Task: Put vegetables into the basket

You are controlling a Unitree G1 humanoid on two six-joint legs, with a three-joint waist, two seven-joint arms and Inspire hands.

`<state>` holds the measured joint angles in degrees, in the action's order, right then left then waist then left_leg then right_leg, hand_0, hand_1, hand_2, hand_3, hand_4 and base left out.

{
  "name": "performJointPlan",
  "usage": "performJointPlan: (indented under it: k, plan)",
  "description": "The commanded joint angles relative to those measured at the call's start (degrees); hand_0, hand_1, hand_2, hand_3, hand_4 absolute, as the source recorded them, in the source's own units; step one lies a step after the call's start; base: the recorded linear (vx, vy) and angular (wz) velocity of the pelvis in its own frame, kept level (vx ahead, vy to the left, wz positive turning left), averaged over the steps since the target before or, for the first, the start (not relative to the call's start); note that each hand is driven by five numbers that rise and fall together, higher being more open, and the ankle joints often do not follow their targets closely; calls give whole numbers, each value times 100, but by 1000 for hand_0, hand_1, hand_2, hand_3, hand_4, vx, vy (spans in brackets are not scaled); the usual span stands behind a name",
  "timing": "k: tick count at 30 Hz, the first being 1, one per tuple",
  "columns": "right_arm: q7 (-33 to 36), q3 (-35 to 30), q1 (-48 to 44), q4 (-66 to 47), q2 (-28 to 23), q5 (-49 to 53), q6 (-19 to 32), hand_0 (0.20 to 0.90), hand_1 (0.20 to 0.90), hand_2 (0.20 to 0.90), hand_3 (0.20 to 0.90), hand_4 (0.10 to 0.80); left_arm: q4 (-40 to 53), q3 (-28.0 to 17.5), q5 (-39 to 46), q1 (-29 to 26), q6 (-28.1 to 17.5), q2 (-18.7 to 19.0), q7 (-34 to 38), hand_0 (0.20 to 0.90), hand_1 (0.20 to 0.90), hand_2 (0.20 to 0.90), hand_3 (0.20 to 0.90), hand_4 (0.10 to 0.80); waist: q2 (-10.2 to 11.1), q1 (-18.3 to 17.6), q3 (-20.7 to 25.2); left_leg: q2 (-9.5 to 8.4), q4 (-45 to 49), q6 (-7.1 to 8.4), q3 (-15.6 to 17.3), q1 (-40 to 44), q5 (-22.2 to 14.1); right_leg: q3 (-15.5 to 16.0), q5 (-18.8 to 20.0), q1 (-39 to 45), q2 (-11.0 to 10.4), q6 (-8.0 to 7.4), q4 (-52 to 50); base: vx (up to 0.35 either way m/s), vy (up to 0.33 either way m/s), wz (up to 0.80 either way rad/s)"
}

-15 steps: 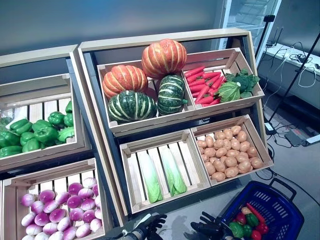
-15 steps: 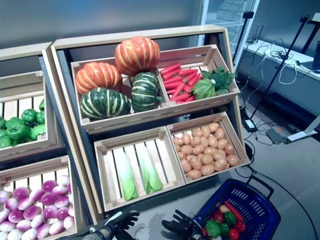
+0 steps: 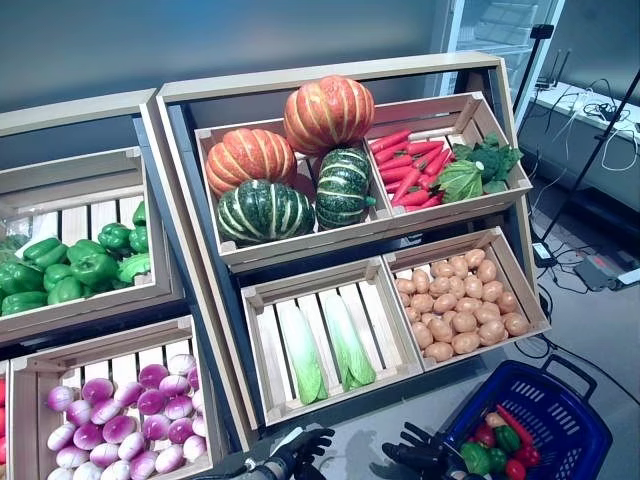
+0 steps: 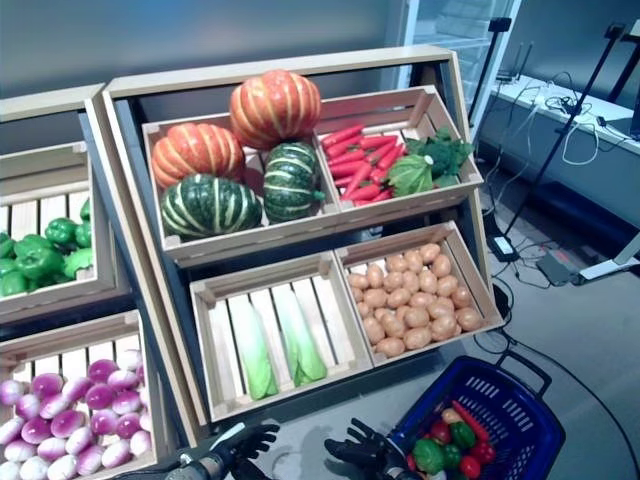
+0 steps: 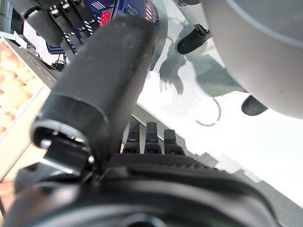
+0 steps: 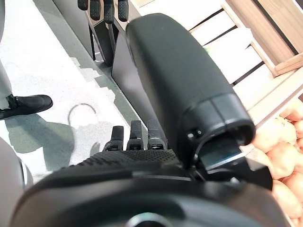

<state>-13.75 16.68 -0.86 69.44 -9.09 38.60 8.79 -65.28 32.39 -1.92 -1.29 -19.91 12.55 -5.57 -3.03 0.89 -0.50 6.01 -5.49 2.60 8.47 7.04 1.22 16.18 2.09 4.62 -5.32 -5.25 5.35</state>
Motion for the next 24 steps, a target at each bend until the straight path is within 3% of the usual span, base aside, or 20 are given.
performJointPlan:
  k: [1, 3, 6, 8, 10, 12, 16, 17, 19, 20, 24]
  plan:
    - [11, 131, -680, 265, 178, -161, 51, 900, 900, 900, 900, 800, 45, 369, -352, -652, -863, -54, 186, 900, 900, 900, 900, 800, 91, -40, -184, -135, 49, -237, 111, 118, -693, 48, -584, 310, -39, 154, -35, 0, 0, 0]
    - [12, 162, -688, 243, 151, -163, 37, 900, 900, 900, 900, 800, 227, 468, -568, -707, -1045, 21, 312, 900, 900, 900, 900, 800, 80, -60, -192, -136, 49, -234, 124, 125, -696, 28, -582, 310, -35, 151, -35, 0, 0, 0]
    - [-10, 226, -711, 192, 54, -184, -24, 900, 900, 900, 900, 800, 850, 766, -1713, -918, -1419, 337, 1018, 900, 900, 900, 900, 800, 44, -108, -205, -138, 49, -229, 147, 131, -695, -22, -585, 312, -25, 150, -35, 0, 0, 0]
    - [-32, 255, -734, 156, -28, -218, -80, 900, 900, 900, 900, 800, 1306, 908, -2267, -1118, -1387, 611, 1377, 900, 900, 900, 900, 800, 11, -140, -212, -138, 49, -230, 156, 136, -695, -47, -584, 314, -21, 148, -35, -9, 32, -3]
    - [-99, 280, -735, 143, -142, -272, -119, 900, 900, 900, 900, 800, 1812, 1001, -2920, -1424, -1272, 1039, 1852, 900, 900, 900, 900, 800, -36, -192, -199, -138, 49, -229, 182, 144, -691, -96, -586, 320, -19, 139, -35, 6, 45, -4]
    - [-144, 265, -648, 103, -236, -303, -101, 900, 900, 900, 900, 800, 2396, 1080, -3880, -1794, -1114, 1757, 2264, 900, 900, 900, 900, 800, -78, -236, -167, -141, 49, -236, 202, 149, -693, -111, -585, 328, -32, 120, -35, 25, 43, -12]
    - [-207, 245, -457, 95, -308, -416, 37, 900, 900, 900, 900, 800, 2940, 1188, -4287, -2267, -905, 2650, 2665, 900, 900, 900, 900, 800, -118, -301, -98, -153, 49, -250, 238, 164, -704, -133, -583, 339, -56, 68, -35, 50, 33, -3]
    - [-230, 206, -361, 117, -347, -522, 126, 900, 900, 900, 900, 800, 3140, 1159, -4618, -2399, -670, 2959, 2974, 900, 900, 900, 900, 800, -136, -324, -76, -156, 49, -257, 266, 178, -702, -137, -576, 341, -70, 47, -35, 75, 28, -2]
    - [-210, 196, -323, 124, -359, -510, 133, 900, 900, 900, 900, 800, 3207, 1151, -5024, -2451, -488, 3103, 3264, 900, 900, 900, 900, 800, -138, -324, -64, -160, 49, -257, 275, 180, -697, -135, -571, 340, -80, 35, -35, 75, 30, -4]
    - [-232, 177, -242, 110, -414, -569, 185, 900, 900, 900, 900, 800, 3510, 1147, -5292, -2616, -291, 3463, 3421, 900, 900, 900, 900, 800, -141, -338, -77, -162, 49, -258, 294, 173, -671, -128, -551, 325, -104, 26, -35, 80, 43, -6]
    - [-231, 150, -222, -75, -580, -539, 171, 900, 900, 900, 900, 800, 3684, 1169, -5701, -2899, 5, 3888, 3729, 900, 900, 900, 900, 800, -176, -376, -226, -156, 129, -266, 273, 80, -592, -192, -680, 56, -194, 50, -479, -9, 58, -4]
